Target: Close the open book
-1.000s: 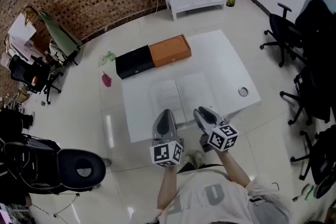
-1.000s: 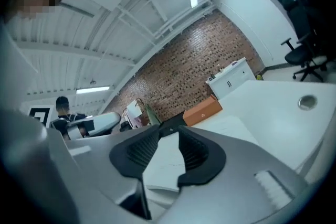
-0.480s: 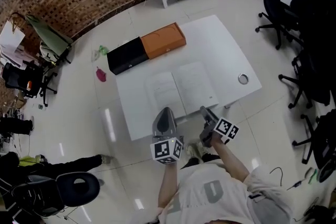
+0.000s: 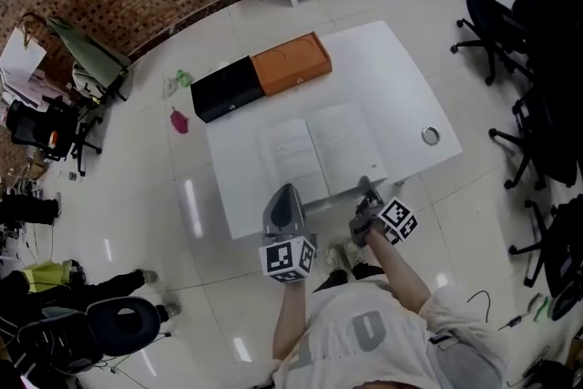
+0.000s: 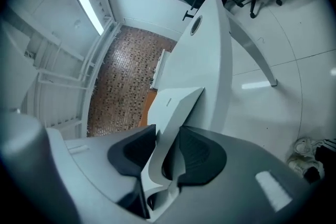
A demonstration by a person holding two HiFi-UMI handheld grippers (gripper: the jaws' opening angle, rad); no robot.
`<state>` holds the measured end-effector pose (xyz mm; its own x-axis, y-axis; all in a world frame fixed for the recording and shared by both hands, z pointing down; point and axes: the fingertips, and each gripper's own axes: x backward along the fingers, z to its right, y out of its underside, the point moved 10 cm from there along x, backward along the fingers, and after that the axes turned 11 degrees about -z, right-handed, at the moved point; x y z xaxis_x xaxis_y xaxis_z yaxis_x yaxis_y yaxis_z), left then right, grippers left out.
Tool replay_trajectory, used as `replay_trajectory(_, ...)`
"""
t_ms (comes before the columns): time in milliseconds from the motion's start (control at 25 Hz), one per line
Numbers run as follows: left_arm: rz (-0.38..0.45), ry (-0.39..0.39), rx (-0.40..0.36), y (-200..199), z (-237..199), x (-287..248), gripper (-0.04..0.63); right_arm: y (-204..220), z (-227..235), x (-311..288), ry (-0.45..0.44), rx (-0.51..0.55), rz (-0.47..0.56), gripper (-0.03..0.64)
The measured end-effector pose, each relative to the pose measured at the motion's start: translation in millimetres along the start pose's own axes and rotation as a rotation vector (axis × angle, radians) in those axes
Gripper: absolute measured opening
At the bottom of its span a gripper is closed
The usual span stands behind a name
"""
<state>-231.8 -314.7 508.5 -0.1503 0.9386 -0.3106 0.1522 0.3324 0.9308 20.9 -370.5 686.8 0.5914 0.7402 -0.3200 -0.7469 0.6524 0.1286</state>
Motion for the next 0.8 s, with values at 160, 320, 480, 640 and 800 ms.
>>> replay_trajectory(160, 0.0, -0.016, -0.001, 12, 17, 13, 0.016, -5, 10, 24, -0.05, -0.026, 0.023, 0.11)
replay_trajectory(320, 0.001, -0.025, 0.037, 6, -2, 14, 0.015, 4, -25, 15, -0.054, 0.076, 0.019, 0.08)
replay_trajectory(480, 0.002, -0.004, 0.04, -1, -9, 12, 0.015, 18, -63, 5, -0.039, 0.301, -0.015, 0.075)
replay_trajectory(640, 0.005, -0.009, 0.031, 4, -4, 20, 0.015, 35, -90, 5, 0.033, 0.616, -0.023, 0.075)
replay_trajectory(800, 0.014, -0.051, 0.045, 4, -14, 30, 0.015, 54, -111, -3, 0.049, 0.856, -0.066, 0.078)
